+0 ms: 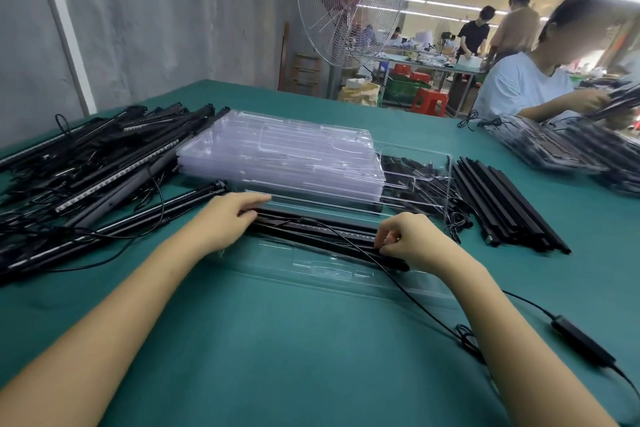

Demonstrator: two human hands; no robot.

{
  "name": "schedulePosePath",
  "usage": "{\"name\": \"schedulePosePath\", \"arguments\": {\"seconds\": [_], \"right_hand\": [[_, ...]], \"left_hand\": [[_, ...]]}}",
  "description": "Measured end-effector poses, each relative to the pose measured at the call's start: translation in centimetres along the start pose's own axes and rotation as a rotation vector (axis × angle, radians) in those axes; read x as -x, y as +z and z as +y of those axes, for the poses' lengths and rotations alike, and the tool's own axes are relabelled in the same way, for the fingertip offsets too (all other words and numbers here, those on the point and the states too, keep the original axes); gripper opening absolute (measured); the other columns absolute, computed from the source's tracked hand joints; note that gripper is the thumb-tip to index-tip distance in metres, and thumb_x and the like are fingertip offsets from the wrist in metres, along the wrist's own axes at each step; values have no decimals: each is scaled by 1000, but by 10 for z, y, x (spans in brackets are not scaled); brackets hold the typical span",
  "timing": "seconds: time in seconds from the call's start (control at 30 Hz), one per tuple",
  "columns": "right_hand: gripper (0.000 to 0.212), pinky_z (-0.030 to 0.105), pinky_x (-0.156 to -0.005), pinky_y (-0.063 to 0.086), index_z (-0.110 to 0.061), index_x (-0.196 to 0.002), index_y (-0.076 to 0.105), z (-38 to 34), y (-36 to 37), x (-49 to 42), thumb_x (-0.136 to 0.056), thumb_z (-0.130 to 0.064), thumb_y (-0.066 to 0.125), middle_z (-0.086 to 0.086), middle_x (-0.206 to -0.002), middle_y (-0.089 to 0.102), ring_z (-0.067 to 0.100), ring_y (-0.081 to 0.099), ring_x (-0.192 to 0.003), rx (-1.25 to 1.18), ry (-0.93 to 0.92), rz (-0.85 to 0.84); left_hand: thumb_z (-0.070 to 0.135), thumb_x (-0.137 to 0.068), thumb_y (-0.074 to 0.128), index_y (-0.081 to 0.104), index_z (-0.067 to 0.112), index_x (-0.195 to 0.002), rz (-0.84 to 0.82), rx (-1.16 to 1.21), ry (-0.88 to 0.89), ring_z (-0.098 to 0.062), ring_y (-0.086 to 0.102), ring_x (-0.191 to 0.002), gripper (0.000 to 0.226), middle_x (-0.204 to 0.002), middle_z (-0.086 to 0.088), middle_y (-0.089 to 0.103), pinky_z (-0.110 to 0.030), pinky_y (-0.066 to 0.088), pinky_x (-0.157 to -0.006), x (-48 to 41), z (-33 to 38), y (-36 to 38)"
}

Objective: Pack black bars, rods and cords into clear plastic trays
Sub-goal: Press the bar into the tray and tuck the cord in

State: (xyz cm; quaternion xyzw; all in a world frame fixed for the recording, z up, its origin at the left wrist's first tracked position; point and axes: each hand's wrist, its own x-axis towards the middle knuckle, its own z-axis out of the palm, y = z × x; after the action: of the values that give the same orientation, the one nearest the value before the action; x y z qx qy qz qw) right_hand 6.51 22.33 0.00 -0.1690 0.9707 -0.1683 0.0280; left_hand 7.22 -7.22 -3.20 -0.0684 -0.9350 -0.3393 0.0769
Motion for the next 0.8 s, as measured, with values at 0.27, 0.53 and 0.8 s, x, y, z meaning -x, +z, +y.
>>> {"name": "schedulePosePath", "arguments": {"seconds": [0.27,0.53,0.8], "right_hand": [[9,20,-57,43,-14,-87,67,-3,-2,2,-89,-19,60,-2,-74,60,10,52,-63,-129,2,144],[6,8,-51,37,-18,-86,68,-21,9,1,-83,-23,68,-12,-71,56,-2,48,-62,-89,-78,20],[7,8,-51,36,-17,-83,60,-27,12,-1,-84,-11,57,-12,-73,53,3,48,-65,-65,-91,120]], "left_hand": [[18,-85,68,68,36,-84,136,27,-61,0,59,-88,17,-84,23,64,-25,42,-85,7,-28,-25],[33,-81,71,63,47,-90,29,-6,-41,-8,51,-103,18,-95,22,60,-29,38,-89,7,-29,-24],[35,-83,69,65,44,-90,99,-187,46,-13,41,-101,12,-96,12,55,-38,34,-95,6,-24,-18]]}}
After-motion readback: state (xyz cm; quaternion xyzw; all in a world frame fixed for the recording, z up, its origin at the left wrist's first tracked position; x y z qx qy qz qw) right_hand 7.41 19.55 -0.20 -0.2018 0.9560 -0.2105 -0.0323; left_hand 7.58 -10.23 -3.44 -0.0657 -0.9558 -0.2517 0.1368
